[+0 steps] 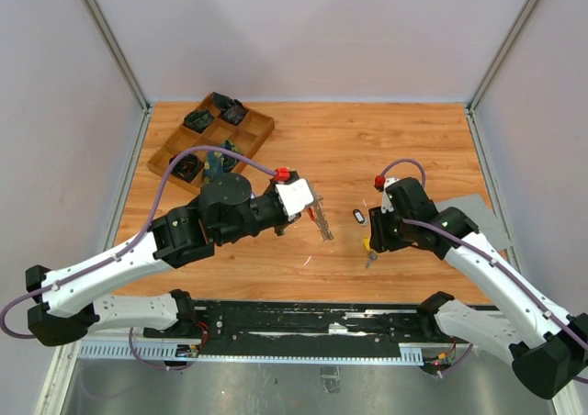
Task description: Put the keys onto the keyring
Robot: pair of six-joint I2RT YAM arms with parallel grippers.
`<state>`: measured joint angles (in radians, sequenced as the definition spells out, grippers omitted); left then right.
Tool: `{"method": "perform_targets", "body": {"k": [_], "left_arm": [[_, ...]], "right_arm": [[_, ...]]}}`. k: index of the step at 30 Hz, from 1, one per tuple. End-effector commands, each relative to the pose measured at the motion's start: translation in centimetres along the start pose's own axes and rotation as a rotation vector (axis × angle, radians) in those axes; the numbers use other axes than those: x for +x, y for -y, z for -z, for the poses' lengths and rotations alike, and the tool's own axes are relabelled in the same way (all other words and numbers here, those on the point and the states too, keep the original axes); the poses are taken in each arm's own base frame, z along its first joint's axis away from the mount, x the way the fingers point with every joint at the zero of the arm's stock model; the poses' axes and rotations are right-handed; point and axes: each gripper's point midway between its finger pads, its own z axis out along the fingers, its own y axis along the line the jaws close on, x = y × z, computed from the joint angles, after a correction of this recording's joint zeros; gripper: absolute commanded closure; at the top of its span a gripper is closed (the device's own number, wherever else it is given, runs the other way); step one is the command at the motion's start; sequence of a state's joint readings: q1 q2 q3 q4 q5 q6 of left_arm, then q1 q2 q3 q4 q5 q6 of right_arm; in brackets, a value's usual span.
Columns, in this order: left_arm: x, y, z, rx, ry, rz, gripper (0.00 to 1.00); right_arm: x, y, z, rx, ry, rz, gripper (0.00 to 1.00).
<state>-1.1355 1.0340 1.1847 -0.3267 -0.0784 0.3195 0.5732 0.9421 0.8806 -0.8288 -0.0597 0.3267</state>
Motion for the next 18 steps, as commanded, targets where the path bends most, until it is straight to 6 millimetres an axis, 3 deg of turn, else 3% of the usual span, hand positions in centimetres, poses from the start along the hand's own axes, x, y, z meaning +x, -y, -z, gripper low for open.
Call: {"method": "perform_targets", "body": {"k": [1, 6, 12, 18], "left_arm": [[0.1, -1.4, -0.1, -0.072, 0.002, -0.053, 0.99], [0.3, -1.6, -0.1, -0.117, -0.007, -0.107, 0.99], [0.3, -0.3, -0.3, -0.209, -0.030, -0.260, 0.99], [-1.5, 0.6, 1.1, -0.220, 0.066, -0.279, 0.99]], "right_arm": [[0.5, 0.3, -1.3, 0.029, -0.009, -0.107, 0.60], [0.8, 0.6, -2.3, 0.042, 0.002, -0.133, 0.59], [0.4, 0.6, -2.7, 0.038, 0.033, -0.143, 0.58], [0.5, 0.8, -2.5, 0.048, 0.040, -0.142, 0.58]]}}
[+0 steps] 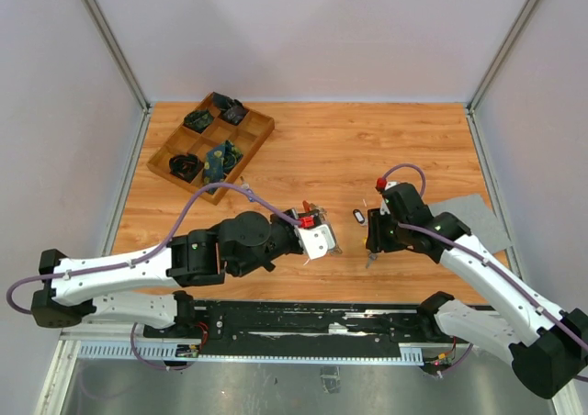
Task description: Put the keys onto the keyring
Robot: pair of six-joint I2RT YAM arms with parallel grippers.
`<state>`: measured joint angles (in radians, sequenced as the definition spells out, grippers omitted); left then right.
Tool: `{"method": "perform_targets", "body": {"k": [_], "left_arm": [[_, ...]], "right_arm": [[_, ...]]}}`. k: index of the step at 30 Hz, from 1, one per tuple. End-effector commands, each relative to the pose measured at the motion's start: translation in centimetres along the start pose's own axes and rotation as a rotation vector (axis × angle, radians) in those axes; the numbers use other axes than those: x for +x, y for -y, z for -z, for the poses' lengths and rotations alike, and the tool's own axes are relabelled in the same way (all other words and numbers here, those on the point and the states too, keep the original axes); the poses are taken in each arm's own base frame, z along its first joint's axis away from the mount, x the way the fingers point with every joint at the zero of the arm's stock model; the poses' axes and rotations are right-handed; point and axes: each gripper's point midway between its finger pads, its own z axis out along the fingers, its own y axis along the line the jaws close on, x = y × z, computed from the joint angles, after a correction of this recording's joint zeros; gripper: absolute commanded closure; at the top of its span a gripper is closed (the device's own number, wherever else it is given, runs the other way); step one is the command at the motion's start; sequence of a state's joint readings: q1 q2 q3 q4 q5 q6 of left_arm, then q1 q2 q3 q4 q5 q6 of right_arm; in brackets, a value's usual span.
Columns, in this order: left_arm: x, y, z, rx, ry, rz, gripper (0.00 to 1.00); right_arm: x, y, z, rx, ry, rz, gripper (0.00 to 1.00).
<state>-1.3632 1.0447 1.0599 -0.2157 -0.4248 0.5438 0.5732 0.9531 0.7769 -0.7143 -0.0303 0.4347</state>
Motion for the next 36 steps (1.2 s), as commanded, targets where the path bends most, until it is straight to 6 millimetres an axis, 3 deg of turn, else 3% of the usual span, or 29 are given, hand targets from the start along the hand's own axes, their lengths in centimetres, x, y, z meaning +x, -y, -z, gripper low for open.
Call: {"method": "perform_targets", "body": {"k": [1, 11, 20, 28, 32, 36], "left_arm": [[-3.1, -2.7, 1.9, -0.134, 0.119, -0.009, 1.00], [-4.9, -0.5, 4.0, -0.184, 0.196, -0.146, 1.00], [-4.6, 0.4, 4.0, -0.197, 0.188, -0.198, 1.00], [-4.1, -1.4, 3.7, -0.244, 0.167, -0.084, 0.99], [-3.6, -2.4, 3.1, -0.233, 0.156, -0.015, 0.99], [-3.1, -2.5, 2.7, -0.236, 0.140, -0.014, 0.99]], "right_arm": [[-0.3, 0.5, 0.1, 0.019, 0.034, -0.035, 0.58], [0.3, 0.7, 0.7, 0.019, 0.040, -0.051, 0.58], [0.6, 0.6, 0.7, 0.012, 0.037, -0.058, 0.58], [1.9, 1.1, 0.9, 0.050, -0.049, -0.074, 0.64], [2.6, 1.3, 0.1, 0.076, -0.109, -0.073, 0.64], [1.8, 1.2, -1.0, 0.093, -0.106, -0.110, 0.61]]}}
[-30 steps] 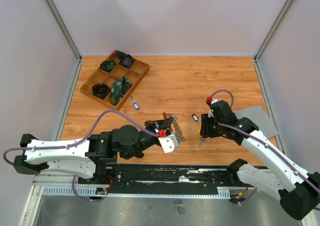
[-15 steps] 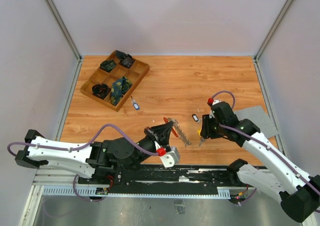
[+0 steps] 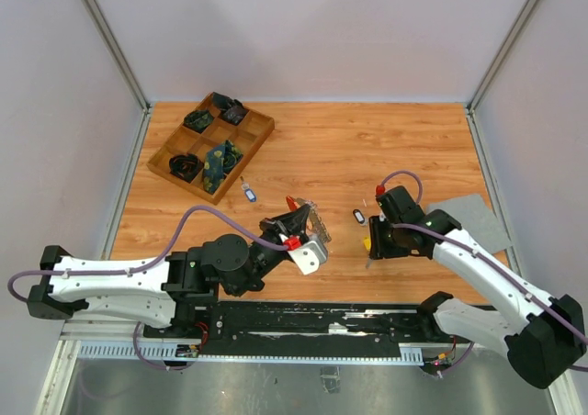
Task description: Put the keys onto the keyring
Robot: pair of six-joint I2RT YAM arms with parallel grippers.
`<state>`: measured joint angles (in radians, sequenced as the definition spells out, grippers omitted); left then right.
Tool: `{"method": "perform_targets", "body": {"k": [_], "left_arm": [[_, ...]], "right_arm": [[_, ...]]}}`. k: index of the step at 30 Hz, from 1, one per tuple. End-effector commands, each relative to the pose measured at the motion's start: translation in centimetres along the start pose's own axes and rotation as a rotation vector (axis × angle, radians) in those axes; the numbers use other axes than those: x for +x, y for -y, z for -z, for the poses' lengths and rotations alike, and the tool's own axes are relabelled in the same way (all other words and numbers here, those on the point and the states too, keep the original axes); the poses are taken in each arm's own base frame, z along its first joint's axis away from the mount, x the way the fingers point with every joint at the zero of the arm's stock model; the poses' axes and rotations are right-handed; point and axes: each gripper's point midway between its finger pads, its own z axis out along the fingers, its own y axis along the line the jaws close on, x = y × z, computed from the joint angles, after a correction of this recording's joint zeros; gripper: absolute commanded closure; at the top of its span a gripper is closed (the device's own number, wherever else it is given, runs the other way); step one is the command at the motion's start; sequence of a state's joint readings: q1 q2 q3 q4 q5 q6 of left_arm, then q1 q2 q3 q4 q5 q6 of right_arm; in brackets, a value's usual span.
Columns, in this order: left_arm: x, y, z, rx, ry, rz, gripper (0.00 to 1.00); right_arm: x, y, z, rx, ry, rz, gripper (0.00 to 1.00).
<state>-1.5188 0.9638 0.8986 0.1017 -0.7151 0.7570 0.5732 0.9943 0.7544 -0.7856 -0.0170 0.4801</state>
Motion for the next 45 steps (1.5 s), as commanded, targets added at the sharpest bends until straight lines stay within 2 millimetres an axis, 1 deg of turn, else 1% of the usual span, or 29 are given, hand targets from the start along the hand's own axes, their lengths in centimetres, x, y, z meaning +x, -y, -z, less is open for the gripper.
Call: {"method": "perform_targets", "body": {"k": [1, 3, 5, 8, 12, 18, 26, 34, 37, 45], "left_arm": [[-1.4, -0.9, -0.3, -0.012, 0.036, 0.083, 0.99], [-1.2, -0.7, -0.5, -0.010, 0.025, 0.075, 0.99], [-1.0, -0.6, -0.6, -0.010, 0.021, 0.073, 1.00], [-0.8, -0.8, -0.7, -0.016, 0.018, 0.082, 0.99], [-0.6, -0.9, -0.8, -0.013, 0.022, 0.095, 0.99], [-0.3, -0.9, -1.0, -0.018, 0.013, 0.094, 1.00], [-0.2, -1.1, -1.0, -0.022, 0.011, 0.092, 0.99], [0.0, -1.0, -1.1, -0.023, 0.007, 0.088, 1.00], [0.0, -1.1, -1.0, -0.025, 0.006, 0.090, 1.00], [0.1, -1.1, -1.0, -0.027, 0.003, 0.087, 0.99]], "right_arm": [[-1.6, -0.3, -0.6, 0.018, 0.031, -0.092, 0.61], [-2.3, -0.6, -1.3, 0.019, 0.069, -0.153, 0.64], [-2.5, -0.3, -2.0, 0.057, 0.086, -0.201, 0.67], [-1.9, 0.5, -2.6, 0.149, 0.087, -0.242, 0.66], [-1.3, 0.3, -3.4, 0.182, 0.080, -0.257, 0.63], [-0.9, 0.5, -4.5, 0.276, 0.053, -0.210, 0.60], [-0.6, 1.0, -6.4, 0.387, 0.020, -0.123, 0.62], [-1.4, 0.5, -7.3, 0.383, 0.034, -0.106, 0.62], [-1.6, 0.6, -7.6, 0.395, 0.042, -0.102, 0.62], [-1.5, 1.0, -8.3, 0.426, 0.028, -0.075, 0.68]]}}
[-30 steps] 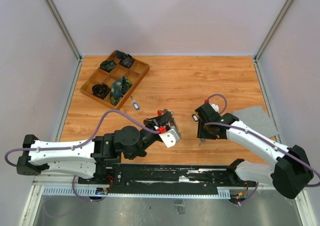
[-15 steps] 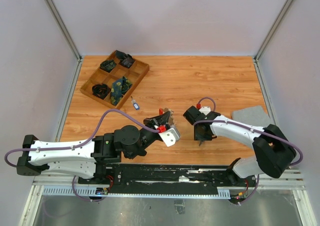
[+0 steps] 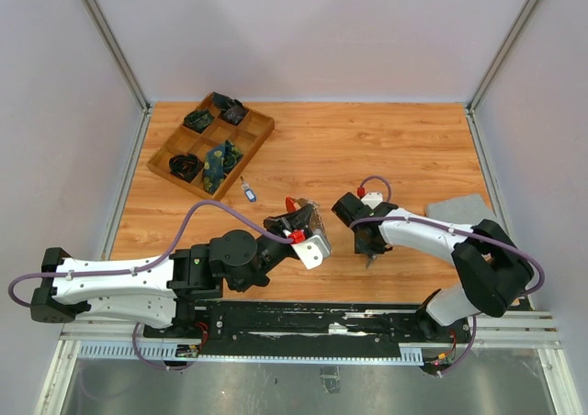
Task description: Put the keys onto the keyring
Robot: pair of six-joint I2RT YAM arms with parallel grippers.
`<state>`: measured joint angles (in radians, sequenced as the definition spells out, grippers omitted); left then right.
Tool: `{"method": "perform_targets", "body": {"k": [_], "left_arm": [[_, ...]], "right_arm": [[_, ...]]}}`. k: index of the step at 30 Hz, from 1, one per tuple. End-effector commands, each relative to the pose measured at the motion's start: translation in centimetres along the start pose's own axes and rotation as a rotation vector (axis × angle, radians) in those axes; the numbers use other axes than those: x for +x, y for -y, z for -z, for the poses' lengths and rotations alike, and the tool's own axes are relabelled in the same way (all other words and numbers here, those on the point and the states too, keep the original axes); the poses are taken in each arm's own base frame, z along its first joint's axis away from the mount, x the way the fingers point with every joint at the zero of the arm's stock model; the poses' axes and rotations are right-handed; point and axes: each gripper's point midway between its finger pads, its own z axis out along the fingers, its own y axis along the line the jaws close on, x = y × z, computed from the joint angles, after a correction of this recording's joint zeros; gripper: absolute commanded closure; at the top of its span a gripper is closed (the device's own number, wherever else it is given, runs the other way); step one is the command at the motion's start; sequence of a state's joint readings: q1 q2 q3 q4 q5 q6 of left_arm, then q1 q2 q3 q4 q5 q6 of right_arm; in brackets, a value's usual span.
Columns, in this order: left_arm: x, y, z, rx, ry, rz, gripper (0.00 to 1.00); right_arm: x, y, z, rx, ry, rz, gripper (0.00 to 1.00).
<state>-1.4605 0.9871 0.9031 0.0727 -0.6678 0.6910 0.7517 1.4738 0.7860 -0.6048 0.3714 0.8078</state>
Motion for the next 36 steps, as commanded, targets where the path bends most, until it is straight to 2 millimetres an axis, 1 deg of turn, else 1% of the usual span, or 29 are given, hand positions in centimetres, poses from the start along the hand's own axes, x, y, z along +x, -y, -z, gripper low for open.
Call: {"method": "perform_targets", "body": {"k": [1, 5, 12, 19, 26, 32, 35, 36], "left_arm": [[-1.2, -1.5, 0.1, -0.041, 0.039, 0.052, 0.99], [-1.2, -1.4, 0.1, -0.039, 0.039, 0.050, 1.00], [-1.1, -1.4, 0.1, -0.040, 0.039, 0.050, 0.99], [-1.0, -1.3, 0.0, -0.037, 0.036, 0.048, 0.99], [-1.0, -1.2, 0.0, -0.035, 0.034, 0.046, 1.00], [-0.9, -1.2, -0.1, -0.037, 0.032, 0.044, 1.00], [-0.9, -1.2, -0.1, -0.038, 0.032, 0.045, 0.99], [-1.0, -1.2, -0.1, -0.037, 0.033, 0.045, 1.00]], "right_arm": [[-0.9, -0.2, 0.1, 0.026, 0.040, 0.019, 0.69], [-0.9, -0.3, -0.1, 0.027, 0.038, 0.024, 0.70], [-0.6, -0.2, -0.4, 0.032, 0.028, 0.038, 0.81], [-0.9, -0.3, 0.0, 0.015, 0.043, 0.041, 0.90], [-1.7, -0.5, 1.0, -0.035, 0.086, 0.065, 0.99], [-3.0, -1.0, 3.1, -0.148, 0.165, 0.084, 0.99], [-3.4, -1.1, 4.2, -0.231, 0.188, 0.102, 0.99], [-3.3, -1.0, 4.3, -0.252, 0.176, 0.103, 0.99]]}}
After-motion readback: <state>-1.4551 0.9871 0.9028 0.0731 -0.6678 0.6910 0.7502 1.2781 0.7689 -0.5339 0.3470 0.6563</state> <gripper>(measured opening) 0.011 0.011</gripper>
